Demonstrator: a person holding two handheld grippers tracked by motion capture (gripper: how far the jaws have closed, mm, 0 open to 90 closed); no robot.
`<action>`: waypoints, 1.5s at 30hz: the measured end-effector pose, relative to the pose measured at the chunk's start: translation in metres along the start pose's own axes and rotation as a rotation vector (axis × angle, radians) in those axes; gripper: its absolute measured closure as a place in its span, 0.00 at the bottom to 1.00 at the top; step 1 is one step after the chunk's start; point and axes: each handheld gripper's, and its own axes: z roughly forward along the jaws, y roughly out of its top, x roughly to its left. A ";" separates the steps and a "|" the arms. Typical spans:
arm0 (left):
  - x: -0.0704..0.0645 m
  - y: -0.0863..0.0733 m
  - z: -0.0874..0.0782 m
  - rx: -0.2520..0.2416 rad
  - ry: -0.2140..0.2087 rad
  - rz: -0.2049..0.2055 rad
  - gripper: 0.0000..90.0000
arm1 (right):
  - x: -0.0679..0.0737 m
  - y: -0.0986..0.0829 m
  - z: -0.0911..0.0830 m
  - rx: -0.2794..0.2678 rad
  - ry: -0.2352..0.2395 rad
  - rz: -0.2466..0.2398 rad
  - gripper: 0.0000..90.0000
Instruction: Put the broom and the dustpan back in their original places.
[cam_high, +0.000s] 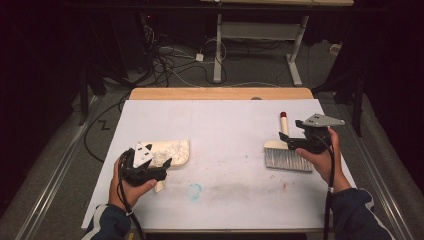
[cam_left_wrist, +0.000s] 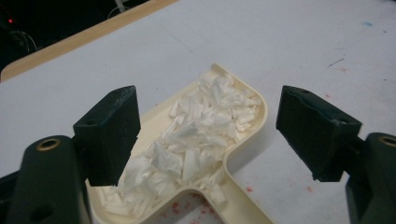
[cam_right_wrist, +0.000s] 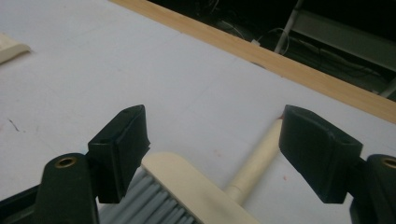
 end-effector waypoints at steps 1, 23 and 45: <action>-0.001 0.000 -0.001 -0.004 0.003 0.005 0.23 | 0.002 0.000 -0.001 -0.009 -0.012 -0.010 0.25; -0.031 0.002 -0.012 -0.072 0.016 0.171 0.20 | 0.044 0.003 -0.037 -0.153 -0.026 -0.069 0.24; -0.048 -0.011 -0.012 -0.110 -0.023 0.222 0.18 | 0.074 -0.027 -0.061 -0.200 0.008 -0.143 0.21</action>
